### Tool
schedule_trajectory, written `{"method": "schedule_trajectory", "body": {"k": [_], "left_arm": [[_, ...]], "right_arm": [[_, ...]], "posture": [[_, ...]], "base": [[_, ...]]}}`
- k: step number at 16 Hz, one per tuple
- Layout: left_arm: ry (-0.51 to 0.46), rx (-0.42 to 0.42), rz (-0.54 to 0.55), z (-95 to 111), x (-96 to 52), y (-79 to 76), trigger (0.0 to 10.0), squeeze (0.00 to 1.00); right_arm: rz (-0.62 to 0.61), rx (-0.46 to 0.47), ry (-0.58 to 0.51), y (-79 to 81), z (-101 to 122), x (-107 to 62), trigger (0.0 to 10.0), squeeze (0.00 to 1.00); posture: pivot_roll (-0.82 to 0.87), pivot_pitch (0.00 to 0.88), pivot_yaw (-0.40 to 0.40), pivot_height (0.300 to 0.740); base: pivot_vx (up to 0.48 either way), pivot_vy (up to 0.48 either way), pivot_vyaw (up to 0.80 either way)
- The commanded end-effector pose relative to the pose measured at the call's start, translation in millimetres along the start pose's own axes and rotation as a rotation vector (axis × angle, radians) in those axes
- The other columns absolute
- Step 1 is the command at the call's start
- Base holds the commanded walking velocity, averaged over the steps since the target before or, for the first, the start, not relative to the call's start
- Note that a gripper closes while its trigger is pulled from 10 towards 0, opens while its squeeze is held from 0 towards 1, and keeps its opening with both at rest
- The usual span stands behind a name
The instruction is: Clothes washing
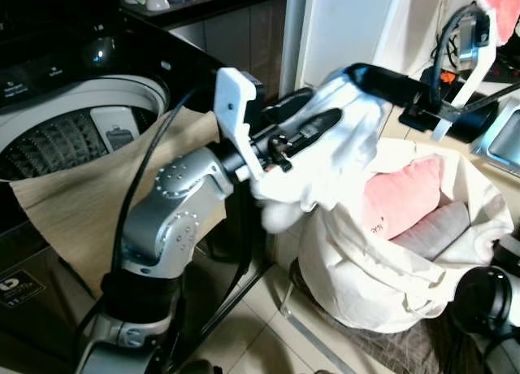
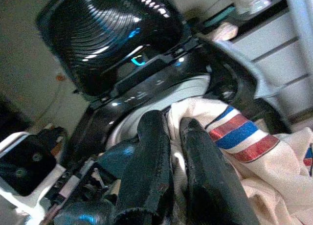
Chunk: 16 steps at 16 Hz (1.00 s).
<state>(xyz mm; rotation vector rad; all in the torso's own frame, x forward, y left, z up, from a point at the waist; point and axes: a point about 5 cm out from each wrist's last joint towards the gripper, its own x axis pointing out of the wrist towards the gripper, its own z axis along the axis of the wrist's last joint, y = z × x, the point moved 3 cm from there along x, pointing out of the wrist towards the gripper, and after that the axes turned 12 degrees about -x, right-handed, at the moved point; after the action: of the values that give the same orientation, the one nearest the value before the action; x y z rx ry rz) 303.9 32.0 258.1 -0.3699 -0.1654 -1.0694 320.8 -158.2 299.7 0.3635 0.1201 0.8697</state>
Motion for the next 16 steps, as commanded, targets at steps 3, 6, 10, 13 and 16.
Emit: {"method": "schedule_trajectory", "body": {"k": [3, 6, 10, 13, 16], "left_arm": [[0.03, 0.021, -0.012, -5.6, 2.1, -6.8, 10.0, 1.0], [0.083, 0.046, 0.013, -21.6, 3.3, -4.7, 10.0, 0.99], [0.084, 0.065, 0.06, -26.1, 7.6, 0.2, 0.0, 0.0], [0.068, 0.038, 0.035, -22.6, 6.3, -0.9, 0.0, 0.0], [0.067, 0.028, 0.029, -22.6, 4.4, -1.3, 0.0, 0.0]], "right_arm": [[0.098, -0.032, -0.044, 22.9, 8.1, 1.8, 0.0, 0.0], [0.125, -0.025, -0.057, 28.6, 9.6, 4.0, 0.0, 0.0], [0.141, -0.028, -0.067, 34.8, 10.6, 3.5, 0.0, 0.0], [0.136, -0.03, -0.062, 35.6, 8.9, 3.5, 0.0, 0.0], [0.133, -0.026, -0.064, 36.4, 7.9, 4.5, 0.0, 0.0]], "posture": [[-0.12, 0.0, -0.003, 0.74], [-0.12, 0.0, -0.002, 0.74], [-0.13, 0.0, 0.001, 0.74], [-0.13, 0.0, 0.001, 0.74], [-0.13, 0.0, 0.001, 0.74]], "base": [[0.0, 0.0, 0.0], [0.0, 0.0, 0.0], [0.0, 0.0, 0.0], [0.0, 0.0, 0.0], [0.0, 0.0, 0.0]]}}
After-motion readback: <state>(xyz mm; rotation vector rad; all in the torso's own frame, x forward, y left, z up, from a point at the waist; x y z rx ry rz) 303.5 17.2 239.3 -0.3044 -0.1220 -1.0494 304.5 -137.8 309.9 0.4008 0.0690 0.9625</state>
